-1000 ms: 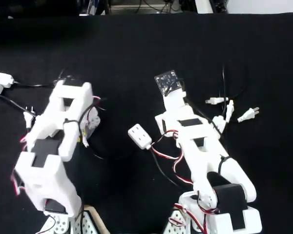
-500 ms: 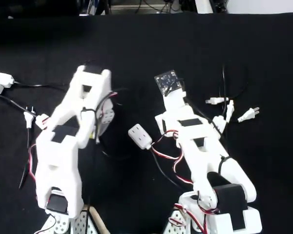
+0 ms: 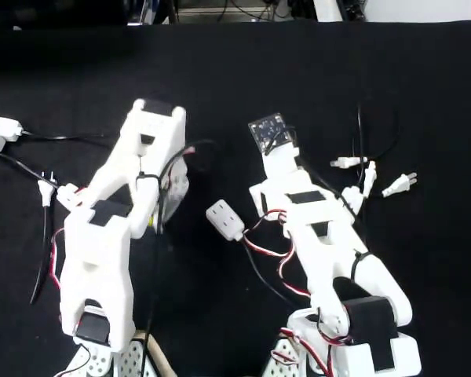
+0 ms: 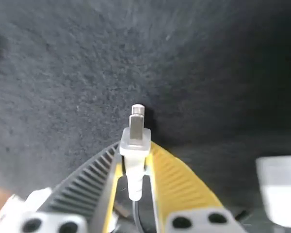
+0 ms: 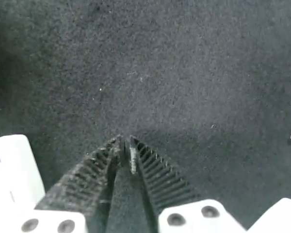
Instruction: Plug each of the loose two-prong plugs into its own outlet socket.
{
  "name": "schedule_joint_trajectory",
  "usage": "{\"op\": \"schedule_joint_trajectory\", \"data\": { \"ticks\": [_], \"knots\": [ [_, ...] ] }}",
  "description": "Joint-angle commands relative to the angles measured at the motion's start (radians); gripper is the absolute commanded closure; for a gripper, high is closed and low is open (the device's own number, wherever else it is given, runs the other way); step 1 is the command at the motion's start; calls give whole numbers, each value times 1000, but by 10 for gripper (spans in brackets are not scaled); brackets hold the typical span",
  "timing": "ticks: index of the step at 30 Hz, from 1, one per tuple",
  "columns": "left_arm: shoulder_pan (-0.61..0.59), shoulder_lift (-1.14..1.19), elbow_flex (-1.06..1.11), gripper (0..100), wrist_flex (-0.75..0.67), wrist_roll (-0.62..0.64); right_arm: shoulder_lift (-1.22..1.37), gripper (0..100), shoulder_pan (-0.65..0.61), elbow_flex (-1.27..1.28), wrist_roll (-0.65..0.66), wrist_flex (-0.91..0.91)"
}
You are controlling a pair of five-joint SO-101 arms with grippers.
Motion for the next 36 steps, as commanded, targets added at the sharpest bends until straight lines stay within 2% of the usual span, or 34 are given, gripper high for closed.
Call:
{"op": "schedule_joint_trajectory", "data": {
  "ticks": [1, 7, 14, 23, 30, 36],
  "knots": [
    [-24, 74, 27, 970, 18, -69, -13, 984, 8, -2, 9, -3],
    [-153, 153, 8, 971, 21, -201, -13, 984, 8, -4, 11, 12],
    [-217, 153, -18, 968, 23, -328, -13, 984, 8, -5, 11, 14],
    [-278, 55, -62, 712, 23, -356, -13, 984, 8, -7, 11, 14],
    [-314, -58, -62, 704, 23, -471, -10, 984, 8, -10, 11, 14],
    [-271, -206, -33, 704, 23, -552, -10, 984, 8, -10, 11, 12]
  ]
}}
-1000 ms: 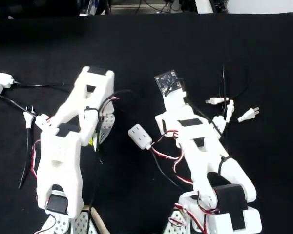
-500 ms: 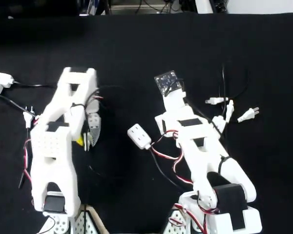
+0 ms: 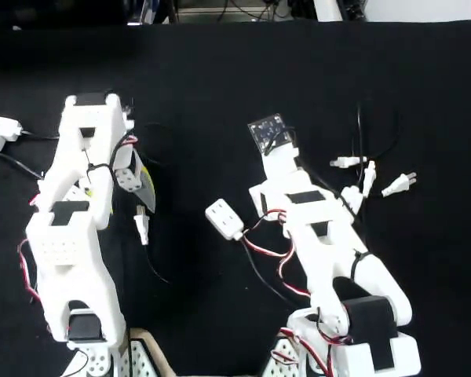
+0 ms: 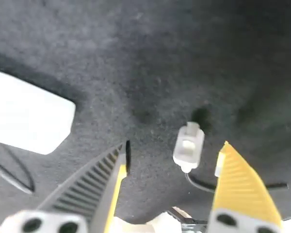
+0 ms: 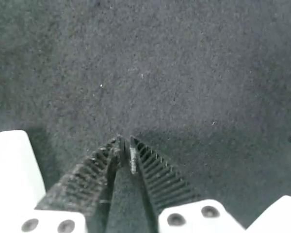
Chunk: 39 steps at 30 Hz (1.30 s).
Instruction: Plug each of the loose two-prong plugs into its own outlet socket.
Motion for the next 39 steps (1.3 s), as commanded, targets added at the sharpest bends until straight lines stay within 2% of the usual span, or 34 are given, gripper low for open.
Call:
{"op": "schedule_joint_trajectory", "data": {
  "ticks": [1, 4, 8, 11, 15, 23, 33, 39],
  "knots": [
    [42, -170, -4, 704, 11, -35, -10, 984, 8, -10, 11, 5],
    [119, -242, 5, 704, 11, -35, -10, 984, 8, -10, 11, 5],
    [275, -298, 139, 704, 11, -28, -10, 984, 8, -10, 11, 5],
    [354, -299, 239, 704, 9, 40, -10, 984, 8, -10, 11, 5],
    [337, -298, 306, 704, 9, 170, -12, 984, 8, -10, 11, 5],
    [183, -298, 325, 705, 9, 169, -13, 984, 8, -7, 11, 6],
    [163, -158, 344, 709, -31, 175, -13, 984, 8, -7, 11, 6],
    [171, -107, 334, 859, -103, 175, -13, 984, 8, -8, 11, 6]
  ]
}}
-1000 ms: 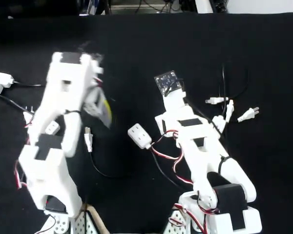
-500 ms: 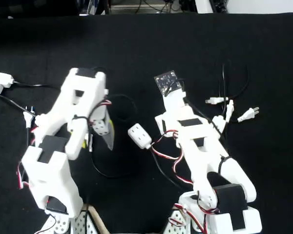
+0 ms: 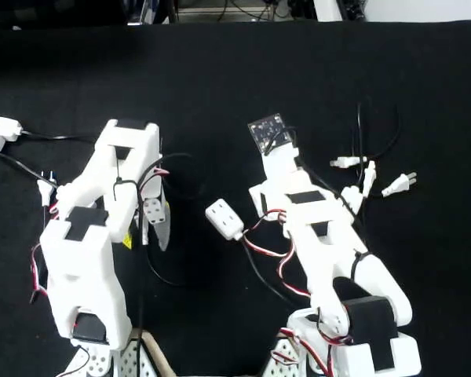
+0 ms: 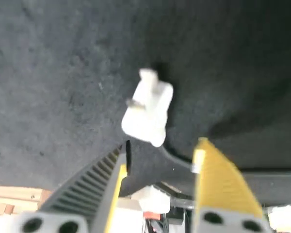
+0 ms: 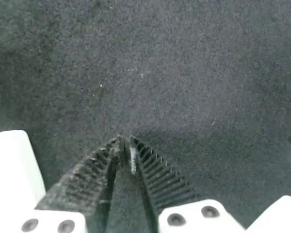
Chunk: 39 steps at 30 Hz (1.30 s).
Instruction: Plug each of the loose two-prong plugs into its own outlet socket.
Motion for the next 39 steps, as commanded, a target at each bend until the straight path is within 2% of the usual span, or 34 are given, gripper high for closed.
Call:
{"op": "schedule_joint_trajectory", "data": {
  "ticks": [1, 7, 30, 36, 39],
  "knots": [
    [-2, -3, -21, 880, -48, 5, -13, 984, 8, -8, 11, 6],
    [-10, 5, -93, 905, -46, 3, -13, 984, 8, -10, 11, 6],
    [-21, 9, -68, 904, -121, 0, -13, 984, 8, -8, 11, 6],
    [-1, -2, 33, 773, -203, 8, -15, 984, 8, -7, 11, 8],
    [-4, -3, 48, 777, -227, 48, -15, 984, 8, -7, 11, 8]
  ]
}}
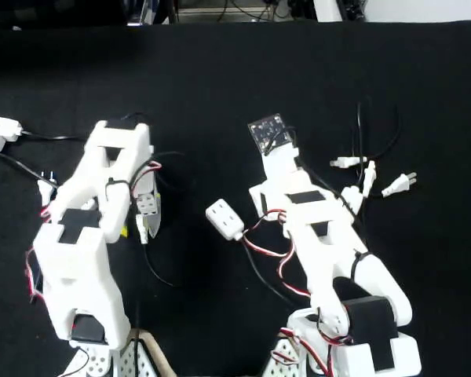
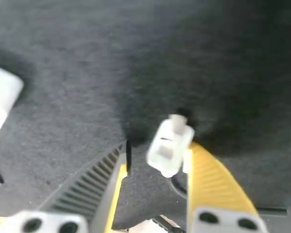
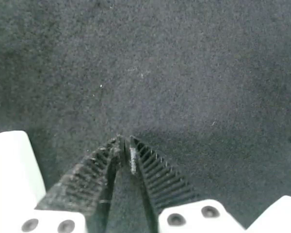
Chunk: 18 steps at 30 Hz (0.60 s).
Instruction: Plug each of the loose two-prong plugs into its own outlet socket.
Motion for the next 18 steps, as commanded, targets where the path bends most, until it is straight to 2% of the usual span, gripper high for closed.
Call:
{"op": "schedule_joint_trajectory", "data": {
  "ticks": [1, 13, 18],
  "knots": [
    [16, -8, 19, 790, -57, 51, -15, 984, 8, -7, 11, 8],
    [76, -3, -1, 942, -60, 52, -13, 984, 9, -8, 11, 6],
    [85, -8, -16, 963, -51, 52, -13, 984, 9, -8, 11, 6]
  ]
}}
